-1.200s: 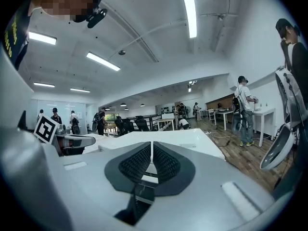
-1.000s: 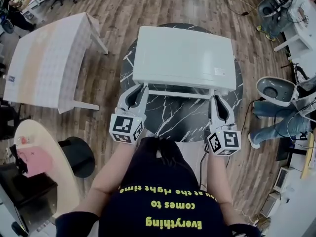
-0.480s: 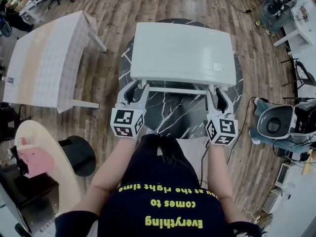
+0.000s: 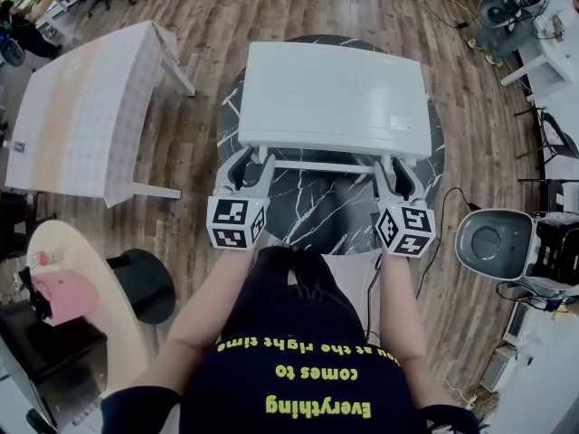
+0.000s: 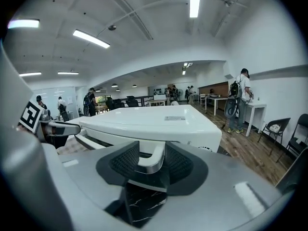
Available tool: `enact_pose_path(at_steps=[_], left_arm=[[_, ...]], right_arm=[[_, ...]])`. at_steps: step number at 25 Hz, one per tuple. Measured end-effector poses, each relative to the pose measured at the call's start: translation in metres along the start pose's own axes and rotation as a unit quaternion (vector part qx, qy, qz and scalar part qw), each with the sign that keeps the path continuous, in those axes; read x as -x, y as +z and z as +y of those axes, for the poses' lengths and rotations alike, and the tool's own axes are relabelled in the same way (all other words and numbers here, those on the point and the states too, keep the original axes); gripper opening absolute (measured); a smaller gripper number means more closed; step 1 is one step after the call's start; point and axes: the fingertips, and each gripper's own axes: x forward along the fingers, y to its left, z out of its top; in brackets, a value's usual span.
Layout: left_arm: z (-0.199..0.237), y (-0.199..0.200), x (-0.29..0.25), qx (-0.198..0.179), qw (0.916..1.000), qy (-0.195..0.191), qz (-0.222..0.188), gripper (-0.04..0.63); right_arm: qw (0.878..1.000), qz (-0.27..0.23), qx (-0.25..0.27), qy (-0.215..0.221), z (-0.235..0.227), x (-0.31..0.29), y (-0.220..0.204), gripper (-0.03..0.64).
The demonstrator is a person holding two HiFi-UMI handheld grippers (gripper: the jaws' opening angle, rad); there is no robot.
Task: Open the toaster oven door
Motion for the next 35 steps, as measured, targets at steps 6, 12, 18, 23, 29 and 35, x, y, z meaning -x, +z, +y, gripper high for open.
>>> enact_pose_path(at_steps=[6, 12, 18, 23, 29, 35], left_arm=[[-0.002, 0.000, 0.000, -0.011, 0.9999, 0.005, -0.001, 0.166], [-0.004, 0.000, 0.002, -0.017, 0.9998, 0.009, -0.005, 0.164], [-0.006, -0.007, 0.011, -0.022, 0.9998, 0.000, 0.000, 0.166], [-0.015, -0.004, 0.032, -0.018, 0.9997, -0.016, -0.004, 0.170], [-0.017, 0.012, 0.051, -0.027, 0.9989, -0.016, -0.036, 0.169], [-0.027, 0.024, 0.053, -0.037, 0.9971, -0.036, -0.055, 0.118]], right_arm=[[0.999, -0.005, -0.034, 0.001, -0.005, 0.001, 0.001, 0.198], [0.999, 0.008, -0.047, 0.005, -0.002, -0.001, -0.004, 0.209], [0.996, 0.004, -0.086, 0.008, 0.001, 0.008, -0.013, 0.201], [0.995, 0.011, -0.096, 0.017, 0.003, 0.019, -0.023, 0.196], [0.997, 0.023, -0.075, 0.024, 0.011, 0.032, -0.034, 0.184], [0.998, 0.042, -0.051, 0.024, 0.018, 0.049, -0.057, 0.186]])
